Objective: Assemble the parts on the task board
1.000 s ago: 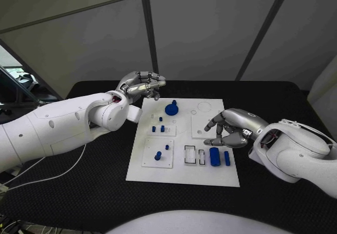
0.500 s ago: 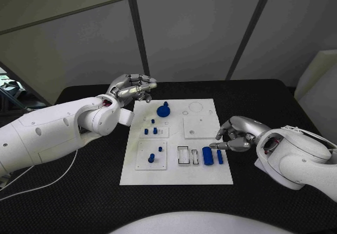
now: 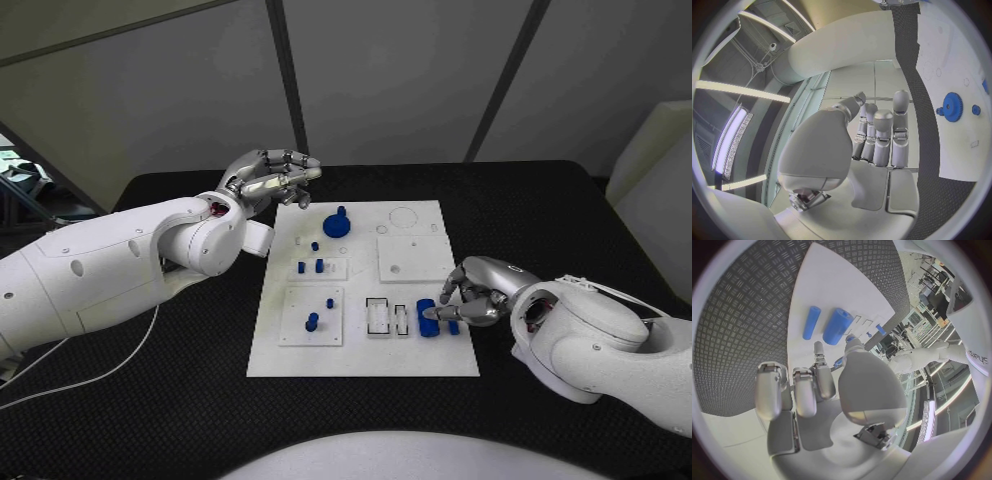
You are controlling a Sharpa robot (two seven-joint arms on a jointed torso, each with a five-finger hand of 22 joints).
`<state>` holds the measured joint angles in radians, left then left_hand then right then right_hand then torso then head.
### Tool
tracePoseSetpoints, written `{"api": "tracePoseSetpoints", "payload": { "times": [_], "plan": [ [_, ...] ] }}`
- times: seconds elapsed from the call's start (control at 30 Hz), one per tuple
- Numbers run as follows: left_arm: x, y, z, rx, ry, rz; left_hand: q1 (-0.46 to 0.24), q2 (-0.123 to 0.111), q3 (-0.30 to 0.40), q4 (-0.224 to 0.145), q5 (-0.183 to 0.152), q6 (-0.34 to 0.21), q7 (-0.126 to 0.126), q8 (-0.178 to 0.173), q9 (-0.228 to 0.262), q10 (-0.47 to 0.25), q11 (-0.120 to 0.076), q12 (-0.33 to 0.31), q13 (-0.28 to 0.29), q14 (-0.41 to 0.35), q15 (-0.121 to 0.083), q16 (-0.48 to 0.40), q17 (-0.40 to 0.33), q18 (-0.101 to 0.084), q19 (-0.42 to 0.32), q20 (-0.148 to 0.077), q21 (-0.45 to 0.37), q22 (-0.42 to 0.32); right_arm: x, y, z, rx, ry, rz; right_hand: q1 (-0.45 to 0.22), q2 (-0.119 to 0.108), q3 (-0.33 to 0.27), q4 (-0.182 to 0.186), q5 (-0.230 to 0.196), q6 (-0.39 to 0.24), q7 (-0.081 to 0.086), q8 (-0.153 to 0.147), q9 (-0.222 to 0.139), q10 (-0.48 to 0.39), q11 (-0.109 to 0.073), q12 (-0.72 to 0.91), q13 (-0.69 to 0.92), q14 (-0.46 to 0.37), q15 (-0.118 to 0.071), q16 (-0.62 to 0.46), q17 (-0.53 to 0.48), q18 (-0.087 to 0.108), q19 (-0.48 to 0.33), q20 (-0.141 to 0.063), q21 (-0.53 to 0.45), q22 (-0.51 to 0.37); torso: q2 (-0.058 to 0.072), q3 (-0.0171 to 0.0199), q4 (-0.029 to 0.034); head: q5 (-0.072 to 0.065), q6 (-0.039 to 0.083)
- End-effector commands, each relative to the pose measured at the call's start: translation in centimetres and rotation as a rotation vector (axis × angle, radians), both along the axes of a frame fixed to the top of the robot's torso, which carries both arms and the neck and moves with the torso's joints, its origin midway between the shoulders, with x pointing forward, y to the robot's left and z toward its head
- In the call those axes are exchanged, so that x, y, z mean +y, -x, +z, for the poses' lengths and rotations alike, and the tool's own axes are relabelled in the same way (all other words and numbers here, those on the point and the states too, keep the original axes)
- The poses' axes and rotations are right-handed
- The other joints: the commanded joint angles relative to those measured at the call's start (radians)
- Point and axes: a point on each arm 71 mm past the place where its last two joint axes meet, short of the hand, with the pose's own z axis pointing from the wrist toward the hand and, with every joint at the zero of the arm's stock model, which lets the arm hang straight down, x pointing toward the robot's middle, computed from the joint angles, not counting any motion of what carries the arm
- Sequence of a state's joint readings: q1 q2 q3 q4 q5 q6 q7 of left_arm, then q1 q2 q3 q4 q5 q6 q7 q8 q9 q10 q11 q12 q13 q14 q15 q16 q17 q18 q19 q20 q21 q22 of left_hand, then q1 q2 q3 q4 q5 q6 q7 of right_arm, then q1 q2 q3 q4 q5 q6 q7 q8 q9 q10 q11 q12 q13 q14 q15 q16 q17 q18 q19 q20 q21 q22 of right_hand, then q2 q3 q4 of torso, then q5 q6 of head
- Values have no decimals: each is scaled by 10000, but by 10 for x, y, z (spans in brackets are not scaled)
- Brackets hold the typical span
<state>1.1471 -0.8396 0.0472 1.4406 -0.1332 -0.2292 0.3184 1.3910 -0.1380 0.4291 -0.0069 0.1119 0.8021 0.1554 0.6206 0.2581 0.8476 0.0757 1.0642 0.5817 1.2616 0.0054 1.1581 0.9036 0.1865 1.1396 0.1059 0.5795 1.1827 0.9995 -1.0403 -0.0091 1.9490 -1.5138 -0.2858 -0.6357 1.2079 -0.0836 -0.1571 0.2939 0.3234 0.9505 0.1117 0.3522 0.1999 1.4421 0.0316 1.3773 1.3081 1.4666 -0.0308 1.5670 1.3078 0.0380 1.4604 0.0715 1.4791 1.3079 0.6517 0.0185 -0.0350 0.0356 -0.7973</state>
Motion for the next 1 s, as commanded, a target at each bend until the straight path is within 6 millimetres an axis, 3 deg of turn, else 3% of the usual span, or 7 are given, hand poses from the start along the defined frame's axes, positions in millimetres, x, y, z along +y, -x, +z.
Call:
{"api": "tracePoseSetpoints", "payload": {
  "times": [0.03, 0.47, 0.63, 0.8, 1.0],
  "plan": [
    [-1, 0, 2, -82, 105, -60, -42, 22, 1, 47, 18, -70, -24, 40, 13, -46, -6, 37, -14, -80, 14, 38, -16, -105, 17, 30, 34, 13, 1, 0, -2, -108, 240, 40, -61, 10, -63, -16, 35, -66, -25, 43, 9, 53, -12, 63, 310, 1016, -53, -4, 2511, -58, 308, 23, 48, 1335, 4, 7, 2, 13, -16],
    [0, 0, 2, -56, 95, -68, -42, 22, 1, 47, 18, -70, -24, 40, 13, -46, -6, 37, -14, -80, 14, 38, -16, -105, 17, 30, 34, 13, 13, -1, -12, 143, 311, 394, 46, 194, -57, -47, 120, -16, -75, 228, 117, 187, -54, 285, 611, 1019, -85, 0, 2523, -65, 322, 1, 71, 1372, 8, 10, 4, 49, -58],
    [0, 0, 2, -43, 92, -76, -42, 22, 1, 47, 18, -70, -24, 40, 13, -46, -6, 37, -14, -80, 14, 38, -16, -105, 17, 30, 34, 13, 16, -3, -19, 384, 604, 474, 392, 260, -58, -133, 134, 6, -105, 337, 212, 180, -82, 286, 651, 1021, -111, 4, 2535, -66, 321, -24, 74, 1380, 5, 6, 5, 61, -57],
    [0, 1, 2, -38, 94, -89, -42, 22, 1, 47, 18, -70, -24, 40, 13, -46, -6, 37, -14, -80, 14, 38, -16, -105, 17, 30, 34, 13, 18, -5, -23, 445, 849, 532, 974, 387, 13, -358, 440, 55, -132, 448, 316, 176, -110, 282, 696, 1027, -137, 14, 2562, -71, 330, -48, 87, 1406, -3, 10, -7, 77, -64],
    [1, 1, 2, -27, 89, -92, -28, 28, 17, 42, 19, -98, -25, 103, 28, -53, -6, 63, -38, -79, 12, 65, -29, -101, 17, 31, 24, 14, 21, -5, -26, 523, 953, 562, 1125, 547, -7, -368, 762, 255, -198, 568, 427, 183, -165, 255, 709, 1033, -176, 24, 2591, -86, 369, -78, 129, 1471, 5, 1, 2, 73, -69]
  ]
}}
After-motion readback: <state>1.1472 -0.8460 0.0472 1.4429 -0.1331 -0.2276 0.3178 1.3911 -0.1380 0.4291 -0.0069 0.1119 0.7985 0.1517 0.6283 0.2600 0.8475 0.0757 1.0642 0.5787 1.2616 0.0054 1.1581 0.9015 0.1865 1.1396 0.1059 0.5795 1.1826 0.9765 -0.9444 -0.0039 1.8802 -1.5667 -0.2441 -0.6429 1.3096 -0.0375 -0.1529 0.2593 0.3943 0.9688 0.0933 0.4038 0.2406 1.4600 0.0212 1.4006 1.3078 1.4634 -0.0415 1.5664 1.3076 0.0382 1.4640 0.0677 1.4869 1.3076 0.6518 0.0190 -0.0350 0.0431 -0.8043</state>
